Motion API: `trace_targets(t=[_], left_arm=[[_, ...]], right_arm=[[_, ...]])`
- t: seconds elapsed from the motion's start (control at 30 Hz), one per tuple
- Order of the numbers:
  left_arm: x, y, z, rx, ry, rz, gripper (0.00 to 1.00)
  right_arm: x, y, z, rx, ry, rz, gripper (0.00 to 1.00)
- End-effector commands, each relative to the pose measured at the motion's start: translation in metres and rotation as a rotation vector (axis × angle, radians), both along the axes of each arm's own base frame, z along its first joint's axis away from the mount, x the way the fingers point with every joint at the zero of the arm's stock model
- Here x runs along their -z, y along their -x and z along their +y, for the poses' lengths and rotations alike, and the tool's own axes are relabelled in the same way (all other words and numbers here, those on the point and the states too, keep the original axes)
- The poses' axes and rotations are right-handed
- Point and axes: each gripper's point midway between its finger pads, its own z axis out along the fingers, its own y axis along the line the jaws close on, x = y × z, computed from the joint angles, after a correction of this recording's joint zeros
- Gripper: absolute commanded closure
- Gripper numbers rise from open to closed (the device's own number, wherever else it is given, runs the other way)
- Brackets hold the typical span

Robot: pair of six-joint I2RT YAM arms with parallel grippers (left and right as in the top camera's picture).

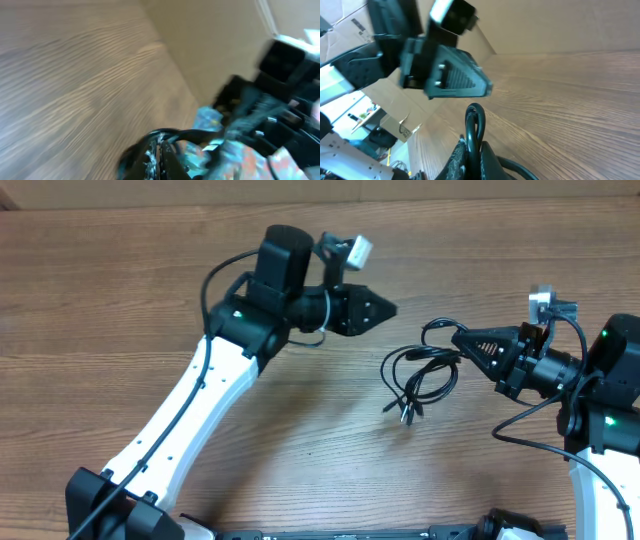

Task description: Untangle cables

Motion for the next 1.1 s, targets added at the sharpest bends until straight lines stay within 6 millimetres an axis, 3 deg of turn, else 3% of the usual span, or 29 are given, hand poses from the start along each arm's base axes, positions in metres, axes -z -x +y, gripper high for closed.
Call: trace_targets(t=[0.0,0.43,0.63,0.9,1.07], left_arm=[[-0.021,0.019,-0.018,0.102,0.062,-0.091,0.9],[-0.025,0.023,-0.025,0.128,0.07,-0.165,0.54],[-0.025,0.03,-0.031,0.169,0.064,-0.239,0.43],[-0.025,0.044,-0.042,0.224,0.064,-0.294,0.45],[-0.025,0.045,-0.043,0.226,0.065,-0.294,0.63]], right_arm=[[-0.005,-0.003,-0.003,0.02,0.001,0.001,0.96],[-0.005,-0.004,-0.004,0.031,0.006,0.0,0.96],[-0.009,0.003,0.002,-0.022,-0.017,-0.006,0.96],[-0.01,0.005,0.003,-0.032,-0.031,0.01,0.96],[-0.01,0.005,0.003,-0.031,-0.031,0.01,0.96]])
